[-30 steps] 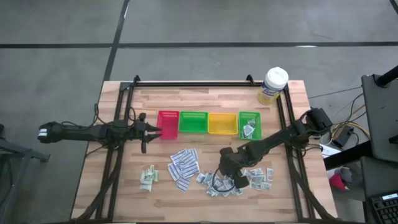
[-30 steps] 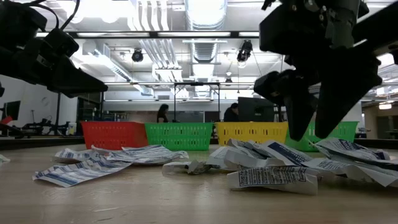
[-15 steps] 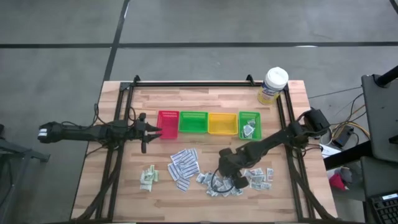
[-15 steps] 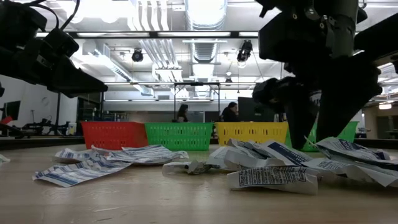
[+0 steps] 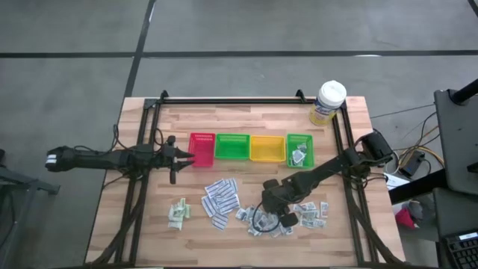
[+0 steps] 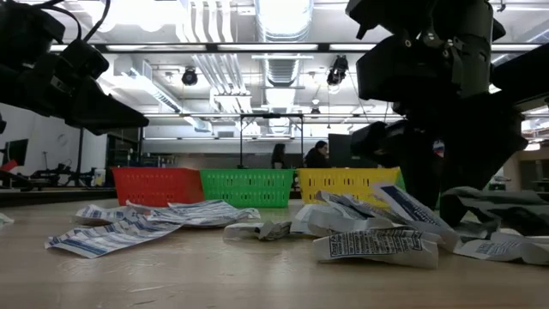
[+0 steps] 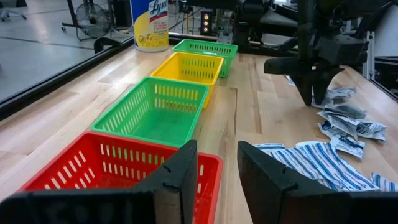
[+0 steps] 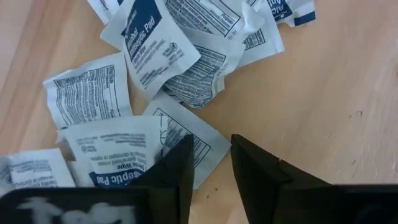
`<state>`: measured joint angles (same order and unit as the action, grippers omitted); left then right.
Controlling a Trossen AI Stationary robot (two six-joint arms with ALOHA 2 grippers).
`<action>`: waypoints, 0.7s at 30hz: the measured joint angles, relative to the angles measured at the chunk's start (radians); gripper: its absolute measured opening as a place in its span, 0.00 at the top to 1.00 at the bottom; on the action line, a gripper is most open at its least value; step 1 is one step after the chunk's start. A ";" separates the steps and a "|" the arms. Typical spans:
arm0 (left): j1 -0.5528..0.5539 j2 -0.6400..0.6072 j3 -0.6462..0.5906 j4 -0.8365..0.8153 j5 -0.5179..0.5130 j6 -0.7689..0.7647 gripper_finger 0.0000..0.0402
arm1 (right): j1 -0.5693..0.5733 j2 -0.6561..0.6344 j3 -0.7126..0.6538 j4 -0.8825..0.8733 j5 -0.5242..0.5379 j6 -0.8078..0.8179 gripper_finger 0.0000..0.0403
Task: Pick & Place First Aid Supplies
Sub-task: Put the blue alcohol pad into the right green bin
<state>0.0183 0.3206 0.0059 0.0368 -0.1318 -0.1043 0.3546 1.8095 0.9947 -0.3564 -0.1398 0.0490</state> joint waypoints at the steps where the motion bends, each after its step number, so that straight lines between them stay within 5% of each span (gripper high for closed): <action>1: 0.000 0.000 0.000 0.000 0.000 0.000 0.72 | 0.000 0.000 0.000 -0.001 0.000 0.000 0.77; 21: 0.000 0.000 0.000 0.000 0.000 0.000 0.72 | -0.006 -0.001 0.000 -0.025 0.012 0.004 0.98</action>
<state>0.0181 0.3206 0.0059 0.0368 -0.1320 -0.1043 0.3485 1.8084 0.9947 -0.3810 -0.1277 0.0528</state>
